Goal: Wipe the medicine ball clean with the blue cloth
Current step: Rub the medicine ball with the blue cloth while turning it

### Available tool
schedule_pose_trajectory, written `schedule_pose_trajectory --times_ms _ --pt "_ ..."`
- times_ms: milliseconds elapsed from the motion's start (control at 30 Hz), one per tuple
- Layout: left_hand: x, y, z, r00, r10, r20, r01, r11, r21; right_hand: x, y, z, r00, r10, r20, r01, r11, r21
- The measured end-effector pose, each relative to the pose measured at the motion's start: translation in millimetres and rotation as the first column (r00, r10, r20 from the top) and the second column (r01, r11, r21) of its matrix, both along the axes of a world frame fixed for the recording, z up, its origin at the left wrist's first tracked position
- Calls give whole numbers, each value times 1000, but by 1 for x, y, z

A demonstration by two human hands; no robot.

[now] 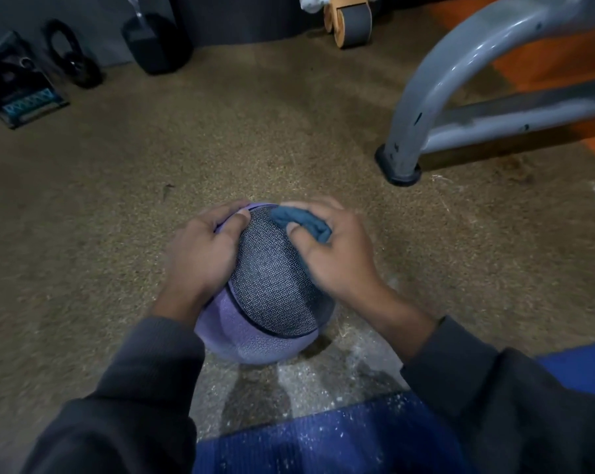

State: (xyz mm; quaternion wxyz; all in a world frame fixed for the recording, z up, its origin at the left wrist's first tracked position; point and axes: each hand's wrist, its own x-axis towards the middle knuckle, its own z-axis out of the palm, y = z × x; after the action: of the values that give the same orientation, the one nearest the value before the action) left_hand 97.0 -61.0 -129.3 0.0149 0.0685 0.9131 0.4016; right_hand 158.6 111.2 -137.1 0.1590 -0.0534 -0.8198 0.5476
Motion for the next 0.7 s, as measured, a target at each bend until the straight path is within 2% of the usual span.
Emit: schedule_pose_trajectory --times_ms 67,100,167,200,300,400,433,500,567,600,633,700 --pt "2 2 2 1000 -2 -6 2 1000 0 -8 10 -5 996 -59 70 71 981 -181" --pt "3 3 3 1000 2 -8 -2 1000 -3 -13 18 -10 984 -83 158 121 961 -249" --pt "5 5 7 1000 18 -4 -18 1000 -7 -17 29 -19 951 -98 294 183 943 -278" --pt "5 6 7 1000 25 0 -25 1000 -8 -17 31 -22 947 -96 306 186 942 -281" --pt "2 5 5 999 36 19 -36 999 -12 -7 16 -8 982 -97 161 132 966 -224" --pt "0 6 4 997 67 28 -67 997 -27 6 -5 6 998 -41 -42 45 995 93" --pt "0 6 5 997 72 33 -71 997 -32 7 -6 8 997 -52 -62 59 991 123" --pt "2 8 9 996 78 39 -77 996 -34 -2 4 1 995 -100 -4 100 995 -3" --pt "3 12 11 994 94 46 -91 994 -56 -16 23 -16 983 -115 143 141 972 -187" --pt "3 16 12 993 107 46 -103 992 -71 -20 32 -24 975 -94 200 140 964 -226" --pt "2 19 12 992 121 47 -117 989 -86 -21 36 -27 970 -100 220 146 967 -208" --pt "-2 22 12 987 148 61 -140 984 -111 -14 25 -18 980 -138 144 154 983 -104"
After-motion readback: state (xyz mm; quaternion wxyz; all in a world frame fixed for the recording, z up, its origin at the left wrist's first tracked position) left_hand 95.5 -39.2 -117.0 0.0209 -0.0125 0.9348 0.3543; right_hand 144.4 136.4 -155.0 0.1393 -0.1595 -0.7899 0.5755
